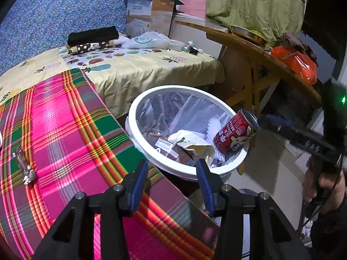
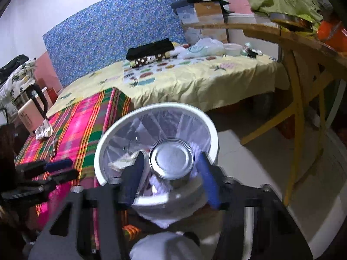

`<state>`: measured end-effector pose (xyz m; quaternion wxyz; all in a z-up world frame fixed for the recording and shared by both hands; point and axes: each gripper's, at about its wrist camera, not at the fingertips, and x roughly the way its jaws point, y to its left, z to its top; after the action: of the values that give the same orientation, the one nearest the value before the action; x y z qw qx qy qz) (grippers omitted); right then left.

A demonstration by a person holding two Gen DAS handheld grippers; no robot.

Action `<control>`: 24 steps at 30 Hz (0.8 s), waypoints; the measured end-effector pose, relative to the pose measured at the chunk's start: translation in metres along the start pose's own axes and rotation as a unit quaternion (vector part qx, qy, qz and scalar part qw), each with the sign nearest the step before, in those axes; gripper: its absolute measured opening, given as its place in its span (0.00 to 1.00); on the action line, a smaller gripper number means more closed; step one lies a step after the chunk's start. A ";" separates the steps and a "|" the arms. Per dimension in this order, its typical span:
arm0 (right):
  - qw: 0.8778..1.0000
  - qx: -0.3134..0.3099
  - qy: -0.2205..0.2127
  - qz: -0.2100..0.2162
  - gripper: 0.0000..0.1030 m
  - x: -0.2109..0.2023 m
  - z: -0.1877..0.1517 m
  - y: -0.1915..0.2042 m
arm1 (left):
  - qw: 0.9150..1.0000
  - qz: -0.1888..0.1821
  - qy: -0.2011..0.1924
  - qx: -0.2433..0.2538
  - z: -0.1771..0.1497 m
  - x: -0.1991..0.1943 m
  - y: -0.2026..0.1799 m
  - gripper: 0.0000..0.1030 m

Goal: Collect trash
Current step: 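Open both tools to drop the can and paper into the bin, then move both tools back over the table toward the remaining wrapper and snack stick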

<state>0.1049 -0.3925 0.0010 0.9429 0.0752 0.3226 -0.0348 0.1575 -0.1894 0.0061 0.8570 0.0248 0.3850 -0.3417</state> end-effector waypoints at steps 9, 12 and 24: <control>1.000 -0.004 0.023 0.002 0.21 0.019 0.000 0.007 | 1.000 0.022 -0.004 -0.018 -0.007 -0.013 0.012 0.47; 0.999 -0.011 0.033 -0.004 0.21 0.022 -0.002 0.008 | 0.999 0.025 -0.006 -0.023 -0.007 -0.016 0.014 0.47; 0.999 -0.021 0.030 -0.009 0.21 -0.004 -0.006 0.019 | 0.998 0.045 -0.024 -0.034 -0.013 -0.036 0.020 0.47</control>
<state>0.1006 -0.3725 0.0014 0.9339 0.0534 0.3518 -0.0346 0.1446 -0.1496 0.0169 0.8809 0.0046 0.3744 -0.2894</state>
